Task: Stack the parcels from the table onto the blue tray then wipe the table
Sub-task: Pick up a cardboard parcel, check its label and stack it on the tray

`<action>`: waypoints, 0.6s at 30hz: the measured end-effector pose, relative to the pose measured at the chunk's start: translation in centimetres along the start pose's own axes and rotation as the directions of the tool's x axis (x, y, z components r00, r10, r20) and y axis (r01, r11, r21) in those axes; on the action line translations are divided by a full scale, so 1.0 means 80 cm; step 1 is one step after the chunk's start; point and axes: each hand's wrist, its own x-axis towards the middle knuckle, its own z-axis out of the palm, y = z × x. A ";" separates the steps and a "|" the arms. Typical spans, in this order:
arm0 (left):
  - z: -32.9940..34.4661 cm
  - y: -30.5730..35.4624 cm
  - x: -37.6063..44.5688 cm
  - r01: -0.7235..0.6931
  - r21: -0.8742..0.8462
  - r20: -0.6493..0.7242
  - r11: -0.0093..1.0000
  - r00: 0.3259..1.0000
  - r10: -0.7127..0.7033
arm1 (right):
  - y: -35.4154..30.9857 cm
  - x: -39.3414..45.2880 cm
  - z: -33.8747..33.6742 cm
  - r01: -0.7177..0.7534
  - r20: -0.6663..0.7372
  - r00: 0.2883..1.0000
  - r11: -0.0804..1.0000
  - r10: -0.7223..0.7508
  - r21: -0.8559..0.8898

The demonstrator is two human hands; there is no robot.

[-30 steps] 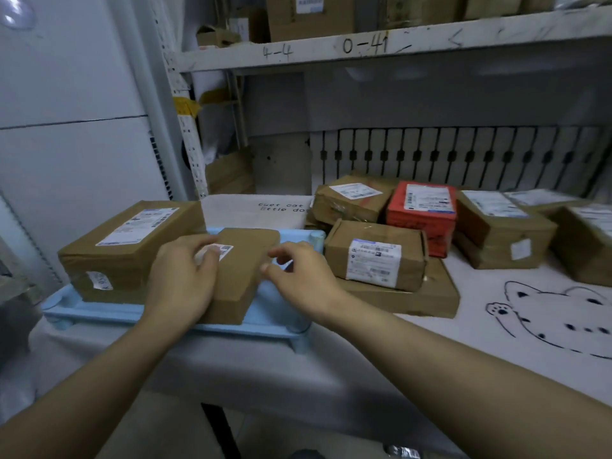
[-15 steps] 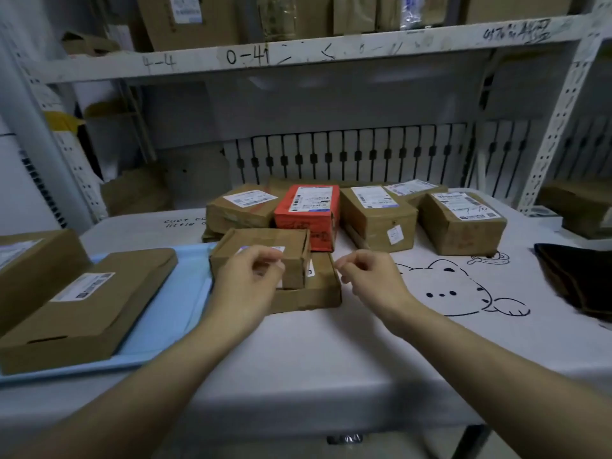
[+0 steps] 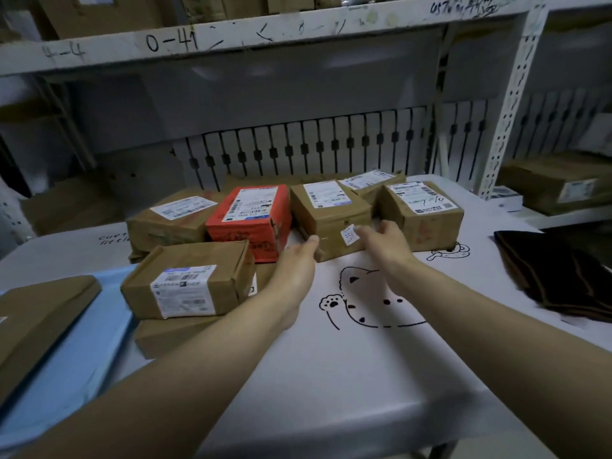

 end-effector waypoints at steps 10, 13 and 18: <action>0.034 -0.012 0.122 0.084 -0.346 -0.061 0.935 0.992 -0.111 | -0.009 0.062 0.016 -0.068 0.114 0.992 0.991 0.055 0.118; 0.038 -0.030 0.146 0.074 -0.311 -0.090 0.948 0.990 -0.106 | -0.003 0.064 0.015 -0.074 0.089 0.994 0.989 0.063 0.131; 0.037 -0.009 0.076 0.091 -0.269 -0.093 0.959 0.988 -0.120 | 0.010 0.050 -0.001 -0.112 0.044 0.993 0.985 0.107 0.132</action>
